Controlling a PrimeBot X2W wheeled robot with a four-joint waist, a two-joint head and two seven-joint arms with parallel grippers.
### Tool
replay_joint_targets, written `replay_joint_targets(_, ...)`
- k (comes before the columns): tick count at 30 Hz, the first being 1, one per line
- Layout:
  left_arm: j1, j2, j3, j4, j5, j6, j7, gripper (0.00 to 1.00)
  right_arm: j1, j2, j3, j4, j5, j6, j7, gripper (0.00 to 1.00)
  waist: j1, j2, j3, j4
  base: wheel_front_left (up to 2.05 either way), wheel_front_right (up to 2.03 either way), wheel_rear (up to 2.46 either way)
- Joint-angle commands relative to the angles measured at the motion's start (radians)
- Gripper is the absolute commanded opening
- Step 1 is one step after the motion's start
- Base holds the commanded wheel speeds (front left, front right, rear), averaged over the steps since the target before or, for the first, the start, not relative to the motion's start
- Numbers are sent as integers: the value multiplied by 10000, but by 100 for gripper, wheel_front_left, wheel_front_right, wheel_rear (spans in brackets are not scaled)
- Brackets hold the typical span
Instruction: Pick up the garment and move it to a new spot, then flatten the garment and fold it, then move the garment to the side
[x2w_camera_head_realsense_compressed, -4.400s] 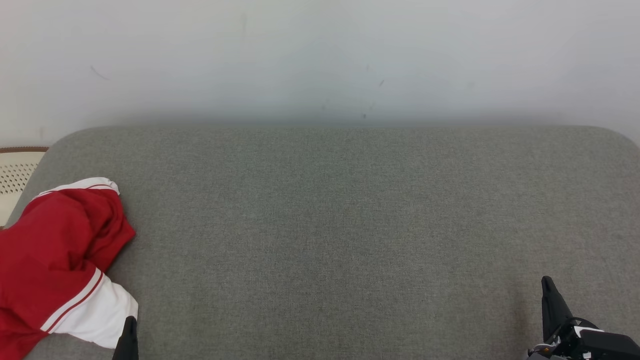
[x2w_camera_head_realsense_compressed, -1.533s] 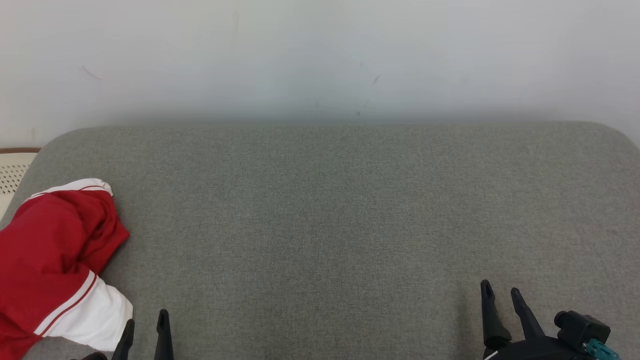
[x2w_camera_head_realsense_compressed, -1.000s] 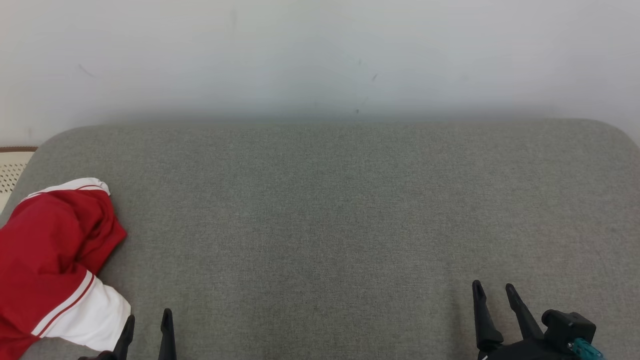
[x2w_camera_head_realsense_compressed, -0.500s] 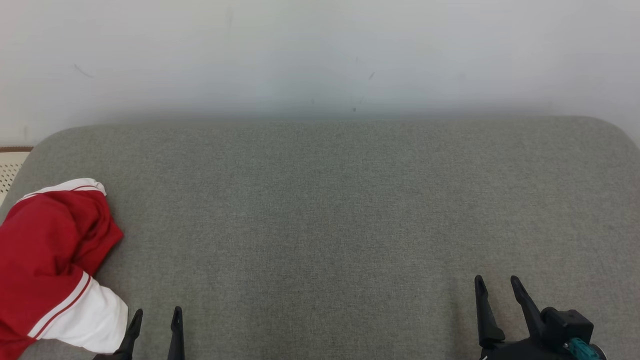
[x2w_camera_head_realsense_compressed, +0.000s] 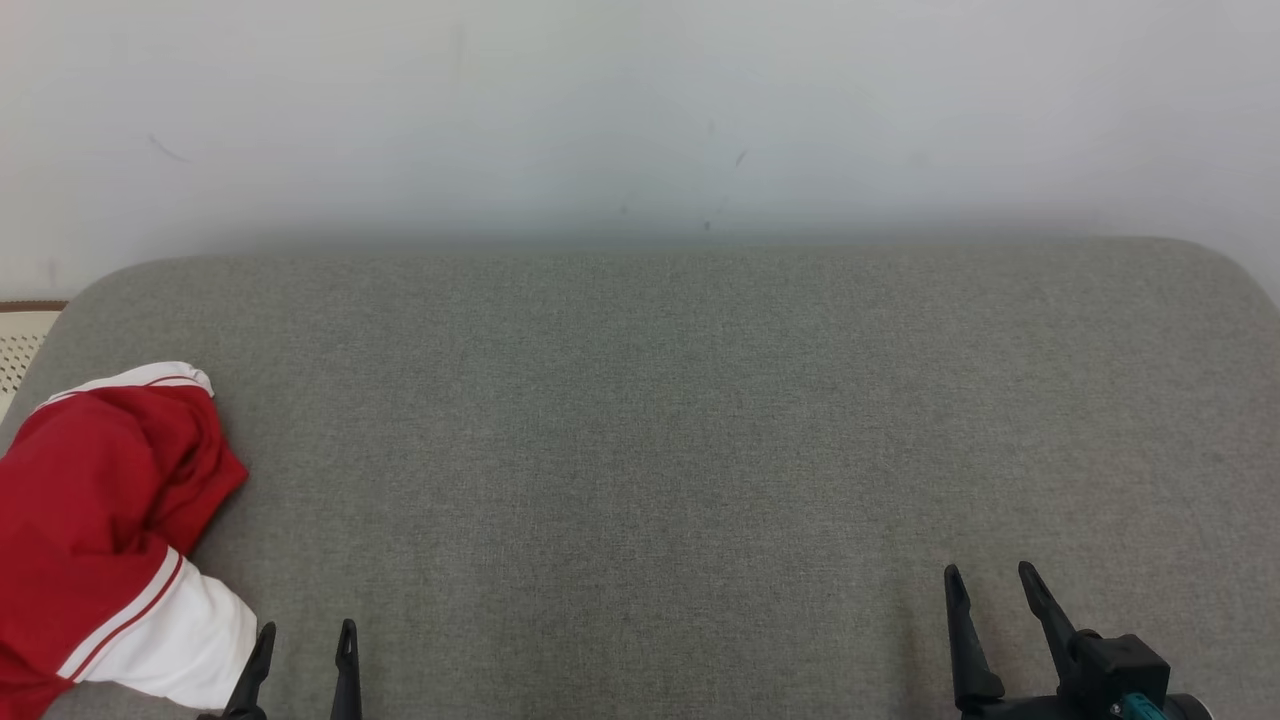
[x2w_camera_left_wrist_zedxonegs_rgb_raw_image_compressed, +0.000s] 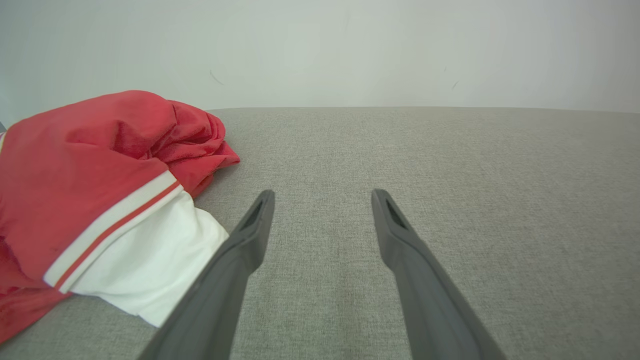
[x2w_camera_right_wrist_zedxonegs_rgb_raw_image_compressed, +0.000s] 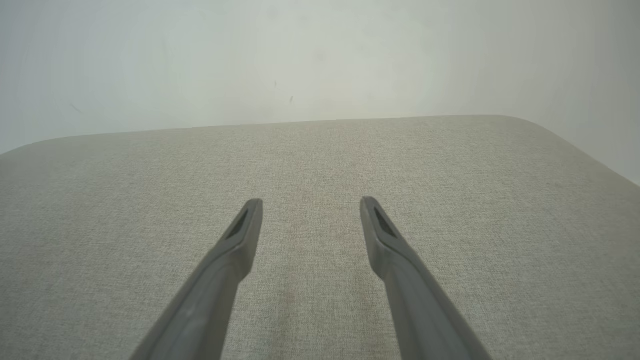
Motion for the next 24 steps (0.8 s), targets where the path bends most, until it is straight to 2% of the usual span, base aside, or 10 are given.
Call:
replay_joint_targets(1, 129, -3, 49, 23, -1, -22, -47, 100, 61, 29, -24, -74, -24, 7, -55, 100, 0, 0, -11, 11, 0, 0, 0)
replay_joint_targets(13, 262, -96, 257, 39, -92, -4, -47, 100, 167, 40, 263, -283, -113, 7, -33, 100, 0, 0, -48, 223, 0, 0, 0)
replay_joint_targets(18, 247, -130, 390, 171, -136, 1, -46, 100, 191, -37, 621, -406, -15, 7, -33, 100, 0, 0, -84, 803, 0, 0, 0)
replay_joint_targets(24, 403, -155, 623, 406, -143, 91, -46, 100, 100, -21, 993, -419, 120, 6, -32, 100, 0, 0, -63, 1903, 0, 0, 0)
